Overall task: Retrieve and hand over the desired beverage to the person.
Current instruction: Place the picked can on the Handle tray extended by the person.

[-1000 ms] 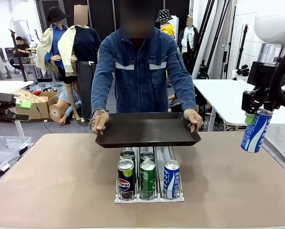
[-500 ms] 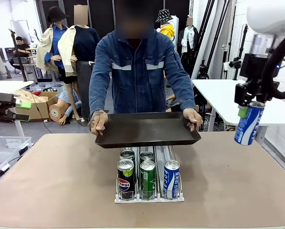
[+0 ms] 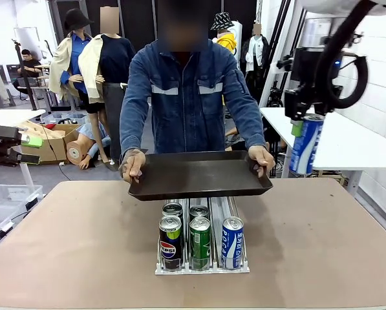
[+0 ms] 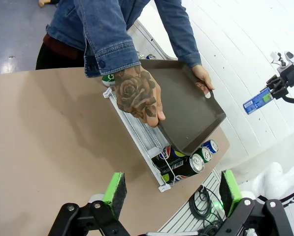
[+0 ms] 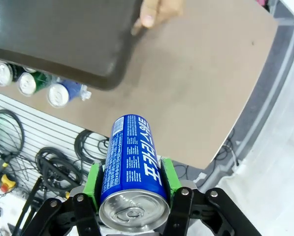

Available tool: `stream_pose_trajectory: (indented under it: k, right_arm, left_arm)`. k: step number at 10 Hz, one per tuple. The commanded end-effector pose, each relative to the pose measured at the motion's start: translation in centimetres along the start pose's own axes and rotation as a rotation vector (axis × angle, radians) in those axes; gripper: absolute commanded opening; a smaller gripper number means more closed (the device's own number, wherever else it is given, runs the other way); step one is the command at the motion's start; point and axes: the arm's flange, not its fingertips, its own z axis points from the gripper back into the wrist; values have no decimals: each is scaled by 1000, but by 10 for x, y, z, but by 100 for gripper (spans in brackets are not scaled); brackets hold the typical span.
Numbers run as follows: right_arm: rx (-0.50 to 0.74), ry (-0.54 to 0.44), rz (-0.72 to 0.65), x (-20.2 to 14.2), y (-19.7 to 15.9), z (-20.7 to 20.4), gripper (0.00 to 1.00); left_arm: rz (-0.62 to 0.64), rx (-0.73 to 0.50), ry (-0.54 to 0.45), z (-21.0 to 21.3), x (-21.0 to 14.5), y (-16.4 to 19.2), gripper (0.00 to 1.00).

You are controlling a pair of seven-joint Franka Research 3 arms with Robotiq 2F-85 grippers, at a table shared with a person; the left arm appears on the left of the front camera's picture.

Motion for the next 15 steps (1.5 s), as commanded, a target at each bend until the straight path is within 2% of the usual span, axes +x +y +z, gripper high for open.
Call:
stream_pose_trajectory:
  k: [1,10,15]
  right_arm:
    - [-9,24,4,29,11,12,36]
    - [0,-12,0,142,95,-21,36]
    - [2,-14,35,195,105,-48,36]
  left_arm:
    - [-4,-11,-5,2,-1,1,100]
    - [-4,-11,-5,2,-1,1,100]
    - [-4,-11,-5,2,-1,1,100]
